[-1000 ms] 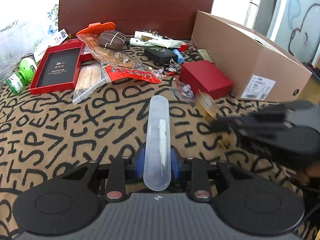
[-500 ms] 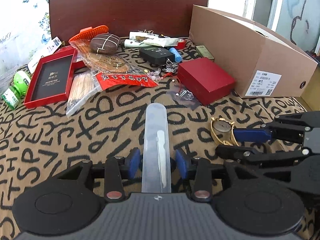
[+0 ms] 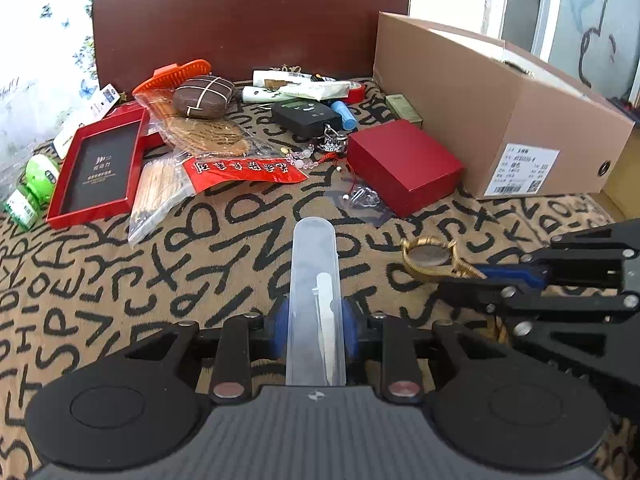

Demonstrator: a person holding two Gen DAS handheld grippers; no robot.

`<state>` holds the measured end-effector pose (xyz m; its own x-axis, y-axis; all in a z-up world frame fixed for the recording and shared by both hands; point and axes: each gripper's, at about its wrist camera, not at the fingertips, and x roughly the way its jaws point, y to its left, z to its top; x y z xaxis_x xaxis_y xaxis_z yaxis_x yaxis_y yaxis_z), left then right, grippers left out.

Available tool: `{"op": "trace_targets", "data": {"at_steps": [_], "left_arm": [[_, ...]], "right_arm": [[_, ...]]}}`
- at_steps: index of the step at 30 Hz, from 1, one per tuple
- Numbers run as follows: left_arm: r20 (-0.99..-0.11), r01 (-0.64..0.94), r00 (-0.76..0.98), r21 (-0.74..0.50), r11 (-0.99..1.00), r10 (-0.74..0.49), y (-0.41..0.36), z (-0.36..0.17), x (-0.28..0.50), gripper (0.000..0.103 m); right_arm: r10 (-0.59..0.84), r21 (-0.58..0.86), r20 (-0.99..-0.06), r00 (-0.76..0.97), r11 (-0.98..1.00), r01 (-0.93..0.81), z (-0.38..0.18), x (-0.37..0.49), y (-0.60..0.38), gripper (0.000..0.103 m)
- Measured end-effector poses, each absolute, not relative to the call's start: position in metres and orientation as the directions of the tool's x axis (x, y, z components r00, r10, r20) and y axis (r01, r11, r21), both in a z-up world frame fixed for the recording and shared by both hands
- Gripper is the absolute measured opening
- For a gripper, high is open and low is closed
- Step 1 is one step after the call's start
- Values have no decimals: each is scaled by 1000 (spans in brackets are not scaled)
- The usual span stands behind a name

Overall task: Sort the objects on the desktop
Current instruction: 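Carry the watch and tube into the box and open both grippers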

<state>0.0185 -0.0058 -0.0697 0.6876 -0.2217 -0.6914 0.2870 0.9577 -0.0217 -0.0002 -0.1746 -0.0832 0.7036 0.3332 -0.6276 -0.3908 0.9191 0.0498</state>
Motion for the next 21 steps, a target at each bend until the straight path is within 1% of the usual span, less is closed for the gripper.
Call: {"op": "trace_targets", "data": {"at_steps": [4, 10, 17, 21], "left_arm": [[-662, 297, 704, -55, 953, -258, -7, -54, 8, 28], [-579, 354, 745, -80, 932, -332, -19, -12, 0, 28], [-476, 439, 753, -152, 886, -455, -51, 43, 17, 28], [-428, 494, 751, -140, 858, -503, -83, 68, 32, 28]], "right_arm": [[362, 71, -578, 731, 915, -397, -63, -10, -183, 6], [385, 87, -477, 790, 915, -393, -27, -22, -200, 6], [318, 67, -341, 885, 947, -315, 20, -24, -237, 5], [244, 55, -279, 929, 970, -239, 40, -22, -269, 5]]}}
